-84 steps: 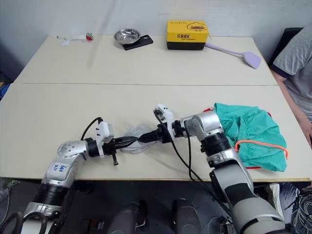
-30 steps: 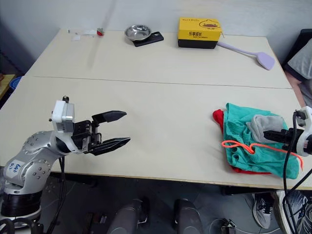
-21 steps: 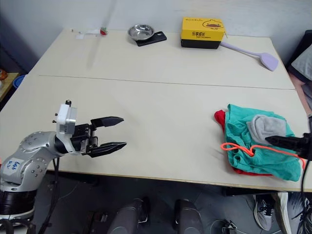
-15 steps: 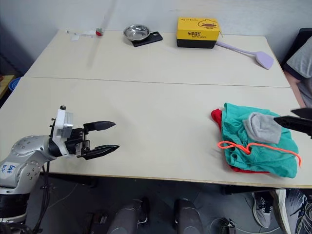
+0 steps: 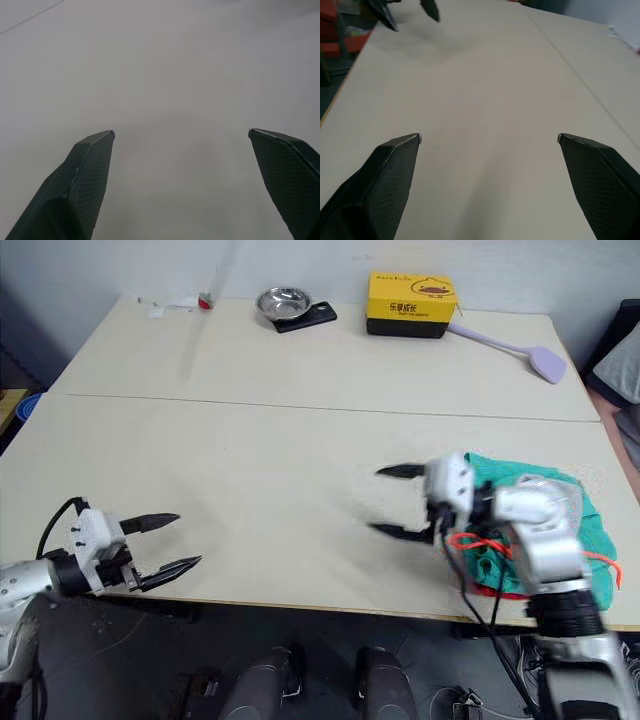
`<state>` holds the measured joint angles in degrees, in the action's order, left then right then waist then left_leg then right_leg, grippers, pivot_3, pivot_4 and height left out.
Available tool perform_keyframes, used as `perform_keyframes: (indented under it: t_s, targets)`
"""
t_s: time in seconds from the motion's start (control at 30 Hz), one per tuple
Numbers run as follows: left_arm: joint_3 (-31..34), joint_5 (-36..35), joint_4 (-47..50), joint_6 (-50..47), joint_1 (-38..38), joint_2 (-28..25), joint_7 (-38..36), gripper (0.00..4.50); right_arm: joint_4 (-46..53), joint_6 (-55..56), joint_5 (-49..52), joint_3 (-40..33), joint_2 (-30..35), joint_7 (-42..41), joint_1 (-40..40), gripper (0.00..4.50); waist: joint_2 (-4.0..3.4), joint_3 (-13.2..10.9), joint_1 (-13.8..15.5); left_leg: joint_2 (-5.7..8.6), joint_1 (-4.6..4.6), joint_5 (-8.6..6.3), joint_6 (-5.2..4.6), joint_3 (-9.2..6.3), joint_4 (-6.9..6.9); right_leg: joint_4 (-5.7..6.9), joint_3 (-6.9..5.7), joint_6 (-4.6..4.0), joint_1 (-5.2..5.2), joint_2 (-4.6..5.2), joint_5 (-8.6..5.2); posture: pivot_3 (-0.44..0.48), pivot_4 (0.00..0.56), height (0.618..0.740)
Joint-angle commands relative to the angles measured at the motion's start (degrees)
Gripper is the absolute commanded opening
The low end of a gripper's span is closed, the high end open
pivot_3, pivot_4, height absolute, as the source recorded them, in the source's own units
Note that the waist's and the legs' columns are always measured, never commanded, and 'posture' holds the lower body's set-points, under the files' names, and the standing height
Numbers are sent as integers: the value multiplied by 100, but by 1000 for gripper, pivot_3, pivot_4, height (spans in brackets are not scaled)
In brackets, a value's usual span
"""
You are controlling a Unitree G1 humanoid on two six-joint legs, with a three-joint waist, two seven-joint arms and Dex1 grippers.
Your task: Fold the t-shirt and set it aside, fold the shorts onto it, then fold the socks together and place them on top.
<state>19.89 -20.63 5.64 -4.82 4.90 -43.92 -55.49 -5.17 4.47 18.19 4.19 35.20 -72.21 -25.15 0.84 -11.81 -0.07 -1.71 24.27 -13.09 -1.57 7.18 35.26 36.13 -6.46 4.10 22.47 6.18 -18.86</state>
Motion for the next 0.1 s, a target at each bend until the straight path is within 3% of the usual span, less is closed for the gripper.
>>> perform_keyframes:
  t_s: [0.03, 0.1]
  targets:
    - [177, 134, -8, 353, -60, -85, 101, 4500, -528, 767, -210, -24, -110, -18, -48, 4464, -1, -1, 8, 4, 0, 3, -9, -1, 4, 2, -1, 5, -2, 5, 4, 0, 150, 740]
    - [130, 247, 15, 466, -115, -101, 173, 4500, -676, 893, -224, -45, -181, 37, -77, 4464, -1, -1, 1, 10, -1, 7, -19, 0, 5, -1, 4, 12, -5, 16, 21, 0, 150, 740]
